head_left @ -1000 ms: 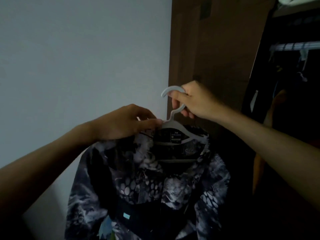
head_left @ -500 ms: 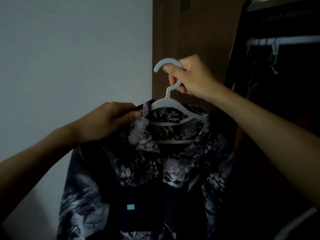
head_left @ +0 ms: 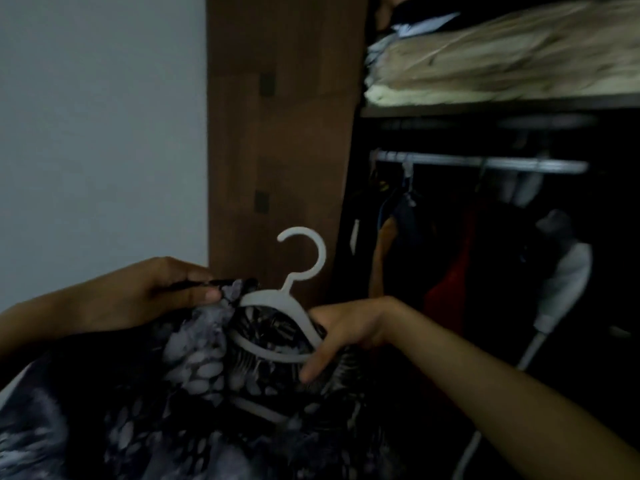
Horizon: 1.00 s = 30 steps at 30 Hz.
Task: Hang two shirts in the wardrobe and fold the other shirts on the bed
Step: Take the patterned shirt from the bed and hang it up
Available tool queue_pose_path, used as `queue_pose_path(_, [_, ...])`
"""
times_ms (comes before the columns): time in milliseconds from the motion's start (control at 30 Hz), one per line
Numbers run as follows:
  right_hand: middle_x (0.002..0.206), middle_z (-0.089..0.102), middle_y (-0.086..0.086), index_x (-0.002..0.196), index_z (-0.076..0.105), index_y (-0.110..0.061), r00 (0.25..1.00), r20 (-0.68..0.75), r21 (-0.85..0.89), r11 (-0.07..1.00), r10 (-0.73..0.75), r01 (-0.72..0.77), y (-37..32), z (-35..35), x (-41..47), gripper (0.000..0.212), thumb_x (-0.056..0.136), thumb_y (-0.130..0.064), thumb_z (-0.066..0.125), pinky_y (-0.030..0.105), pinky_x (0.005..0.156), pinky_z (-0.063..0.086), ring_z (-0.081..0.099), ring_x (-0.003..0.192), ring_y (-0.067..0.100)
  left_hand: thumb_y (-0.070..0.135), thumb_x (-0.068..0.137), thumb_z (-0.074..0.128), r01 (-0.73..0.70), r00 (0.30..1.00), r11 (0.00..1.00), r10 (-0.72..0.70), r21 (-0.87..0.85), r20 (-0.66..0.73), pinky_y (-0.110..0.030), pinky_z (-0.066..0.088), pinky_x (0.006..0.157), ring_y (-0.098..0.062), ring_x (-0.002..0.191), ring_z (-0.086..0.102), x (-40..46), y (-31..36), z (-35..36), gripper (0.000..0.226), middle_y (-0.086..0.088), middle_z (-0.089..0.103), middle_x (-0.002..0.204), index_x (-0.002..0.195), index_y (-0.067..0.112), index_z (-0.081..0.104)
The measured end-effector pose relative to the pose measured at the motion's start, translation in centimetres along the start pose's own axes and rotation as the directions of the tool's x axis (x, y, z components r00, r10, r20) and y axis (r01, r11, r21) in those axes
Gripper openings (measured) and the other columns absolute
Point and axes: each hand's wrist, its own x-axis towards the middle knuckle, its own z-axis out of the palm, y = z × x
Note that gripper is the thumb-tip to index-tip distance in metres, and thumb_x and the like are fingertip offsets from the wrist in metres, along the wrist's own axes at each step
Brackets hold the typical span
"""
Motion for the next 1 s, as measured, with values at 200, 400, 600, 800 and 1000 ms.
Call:
queue_pose_path(200, [0.089,0.078,0.002,0.079,0.083,-0.017,0.901,-0.429,0.477,0.831,-0.065,0.287,-0.1,1.8,-6.7,0.022,0.085,-0.021,0.062,0.026,0.074,0.059,0.075,0.078,0.015,0.036,0.095,0.059,-0.115,0.992,0.993,0.113,-0.035,-0.056,-0.028,0.057,0.079,-0.01,0.086,0.073,6.2,2.4,0.1,0.021,0.005,0.077,0.091,0.093,0.023,0.075])
queue_pose_path(400, [0.095,0.078,0.003,0.085,0.079,-0.013,0.694,-0.718,0.488,0.673,-0.053,0.557,0.6,6.0,-10.2,0.023,0.08,-0.024,0.06,0.024,0.074,0.06,0.075,0.082,0.013,0.055,0.086,0.066,-0.204,0.973,0.978,0.199,-0.034,-0.113,-0.031,0.054,0.075,-0.015,0.081,0.071,13.3,5.1,2.8,0.032,0.003,0.073,0.084,0.089,0.023,0.071])
queue_pose_path(600, [0.096,0.076,-0.003,0.118,0.066,-0.02,0.458,-0.889,0.358,0.622,-0.002,0.696,1.4,6.6,-12.4,0.062,0.063,-0.04,0.087,0.018,0.05,0.054,0.071,0.064,0.009,0.063,0.085,0.052,-0.232,0.972,0.973,0.232,0.003,-0.027,-0.028,0.048,0.074,-0.004,0.075,0.064,16.1,8.7,4.8,0.045,0.003,0.07,0.085,0.094,0.021,0.067])
queue_pose_path(800, [0.074,0.075,-0.02,0.087,0.071,-0.031,0.202,-0.975,0.201,0.736,0.088,0.647,0.8,10.4,-13.6,0.011,0.082,-0.037,0.078,0.015,0.056,0.055,0.072,0.066,-0.003,0.08,0.078,0.043,-0.259,0.962,0.966,0.256,0.026,0.092,-0.027,0.049,0.075,-0.008,0.082,0.064,16.7,9.7,6.7,0.059,0.005,0.068,0.088,0.093,0.026,0.065])
queue_pose_path(1000, [0.096,0.078,-0.006,0.113,0.071,-0.019,0.107,-0.985,0.171,0.795,0.134,0.583,-0.4,6.9,-10.5,0.03,0.086,-0.028,0.077,0.019,0.064,0.058,0.075,0.082,0.007,0.048,0.098,0.052,-0.267,0.964,0.961,0.266,0.07,0.017,-0.026,0.044,0.067,-0.008,0.076,0.06,17.7,9.7,7.7,0.025,0.004,0.064,0.087,0.092,0.025,0.059])
